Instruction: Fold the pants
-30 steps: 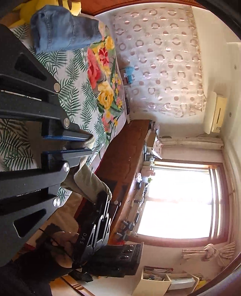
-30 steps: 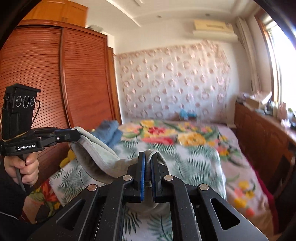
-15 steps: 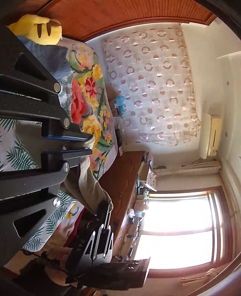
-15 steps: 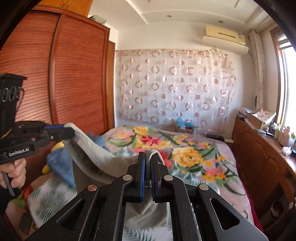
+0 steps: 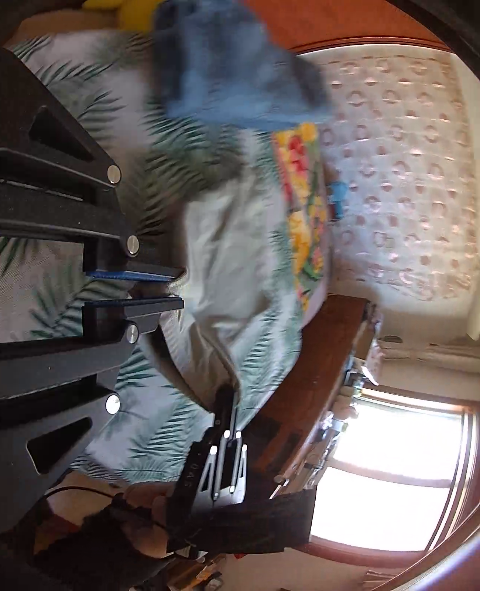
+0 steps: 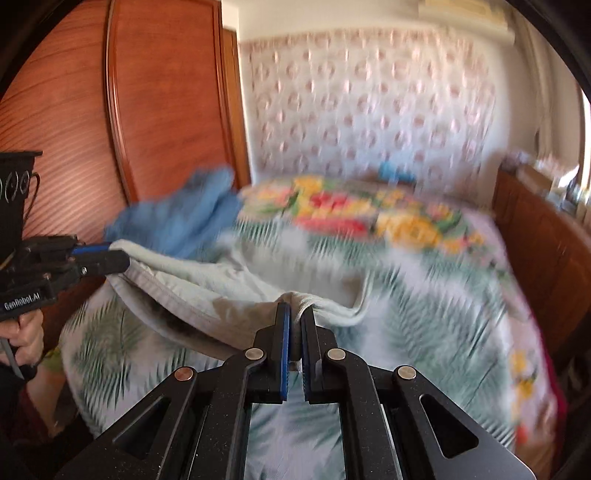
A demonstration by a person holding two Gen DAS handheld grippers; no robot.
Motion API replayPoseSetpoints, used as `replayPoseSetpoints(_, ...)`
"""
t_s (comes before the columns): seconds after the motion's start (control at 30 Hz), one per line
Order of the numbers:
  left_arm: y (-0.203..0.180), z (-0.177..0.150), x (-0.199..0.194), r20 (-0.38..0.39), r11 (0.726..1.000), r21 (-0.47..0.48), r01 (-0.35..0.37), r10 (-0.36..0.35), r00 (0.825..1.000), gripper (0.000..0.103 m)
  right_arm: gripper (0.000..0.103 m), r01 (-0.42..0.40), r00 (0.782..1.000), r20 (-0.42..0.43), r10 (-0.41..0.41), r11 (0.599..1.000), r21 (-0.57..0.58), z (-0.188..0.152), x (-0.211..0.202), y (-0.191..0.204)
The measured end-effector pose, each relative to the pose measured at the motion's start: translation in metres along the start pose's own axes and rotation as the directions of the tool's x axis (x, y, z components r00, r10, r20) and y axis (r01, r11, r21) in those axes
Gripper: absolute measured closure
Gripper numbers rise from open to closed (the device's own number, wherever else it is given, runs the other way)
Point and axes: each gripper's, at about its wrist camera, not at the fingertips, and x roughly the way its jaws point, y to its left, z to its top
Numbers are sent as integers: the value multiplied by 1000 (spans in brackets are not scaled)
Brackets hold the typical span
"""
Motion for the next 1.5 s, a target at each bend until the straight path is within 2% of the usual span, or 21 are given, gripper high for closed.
replayPoseSetpoints(0.1,-5,-20,4,-33,1000,-28,-2,1,999,94,98,-1,999,-37,1,1000,0,-15,13,5)
replayPoseSetpoints(0.3,-3,-30,-3,-44,999,-33,-29,27,999,94,98,2,998,-59,-3,1000,-15,-32,12,13)
replayPoseSetpoints(0.33,-3,-30,-6,-42,999,-32,-31,29,999,94,98,7,998,-63,-8,1000,-22,-29,25,7)
replayPoseSetpoints(0.57,-2,-44,5,-76,998,-44,-49,46,996,94,98,-5,996,-91,5,1000,4,-40,24,-6)
replayPoseSetpoints(0.77,0,-54,13,-105,994,-68,-80,73,992,87,98,12,996,-87,-9,999,32,-53,32,-9)
replayPoseSetpoints(0.97,8,-56,14,-95,991,-109,-77,67,993,73,98,10,998,-67,-7,998,54,-60,33,-9)
replayPoseSetpoints(1.07,12,-55,15,-91,989,-133,-65,53,994,72,98,6,998,-69,-2,998,68,-65,31,-10)
replayPoseSetpoints(1.23,10,-56,16,-74,991,-121,-49,40,996,73,87,31,996,-81,-25,997,76,-67,29,-11)
replayPoseSetpoints(1.3,10,-56,16,-71,992,-127,-18,9,997,83,85,34,996,-84,-27,996,77,-66,28,-11)
replayPoseSetpoints(1.37,10,-55,15,-72,991,-133,-13,3,997,88,83,42,995,-90,-35,997,72,-66,26,-11)
replayPoseSetpoints(1.5,7,-54,10,-61,993,-118,-9,2,998,92,83,36,995,-96,-29,997,70,-65,24,-11)
